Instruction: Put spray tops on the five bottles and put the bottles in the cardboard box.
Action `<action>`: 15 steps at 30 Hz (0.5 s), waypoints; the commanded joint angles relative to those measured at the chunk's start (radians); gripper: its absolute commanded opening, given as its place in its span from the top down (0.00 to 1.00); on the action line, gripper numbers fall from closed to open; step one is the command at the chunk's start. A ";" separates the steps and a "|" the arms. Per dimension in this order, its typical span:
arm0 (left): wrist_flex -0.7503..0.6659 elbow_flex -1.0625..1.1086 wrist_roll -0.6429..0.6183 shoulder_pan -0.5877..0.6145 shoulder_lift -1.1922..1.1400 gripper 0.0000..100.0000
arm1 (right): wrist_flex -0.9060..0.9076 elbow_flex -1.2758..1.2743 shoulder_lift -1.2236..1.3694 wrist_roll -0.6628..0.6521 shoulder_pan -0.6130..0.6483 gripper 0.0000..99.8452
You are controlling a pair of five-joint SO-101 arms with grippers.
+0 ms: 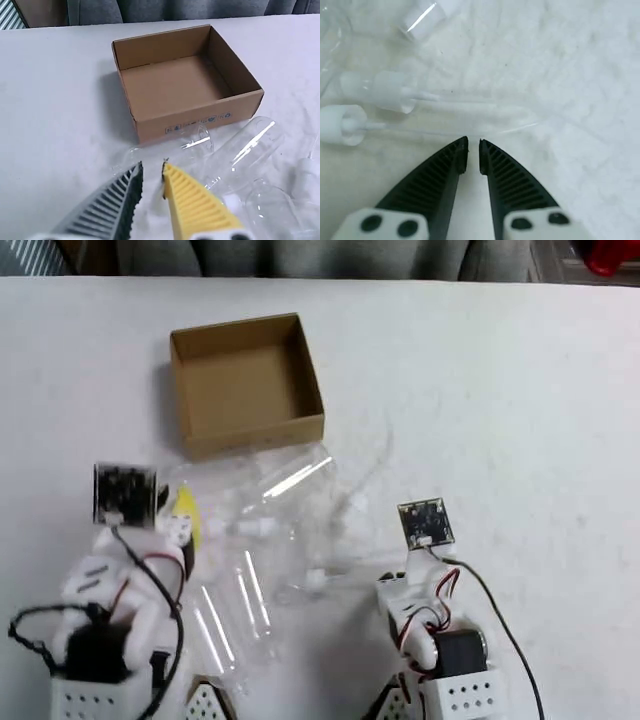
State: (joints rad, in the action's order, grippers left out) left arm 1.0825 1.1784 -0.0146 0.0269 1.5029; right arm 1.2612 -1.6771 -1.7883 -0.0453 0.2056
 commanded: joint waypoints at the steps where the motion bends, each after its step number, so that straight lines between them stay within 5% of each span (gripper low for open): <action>1: 0.002 -0.199 -0.025 0.002 -0.259 0.92 | 0.005 -0.012 -0.012 -0.011 -0.010 0.98; 8: -0.015 -0.422 -0.222 -0.013 -0.628 0.92 | 0.005 -0.012 -0.012 -0.011 -0.012 0.98; 15: -0.210 -0.468 -0.288 -0.156 -0.901 0.92 | 0.005 -0.012 -0.012 -0.011 -0.012 0.98</action>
State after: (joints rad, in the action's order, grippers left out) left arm 0.9735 0.7764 -0.2846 -0.0545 0.6912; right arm 1.2612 -1.6771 -1.7883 -0.0453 0.2056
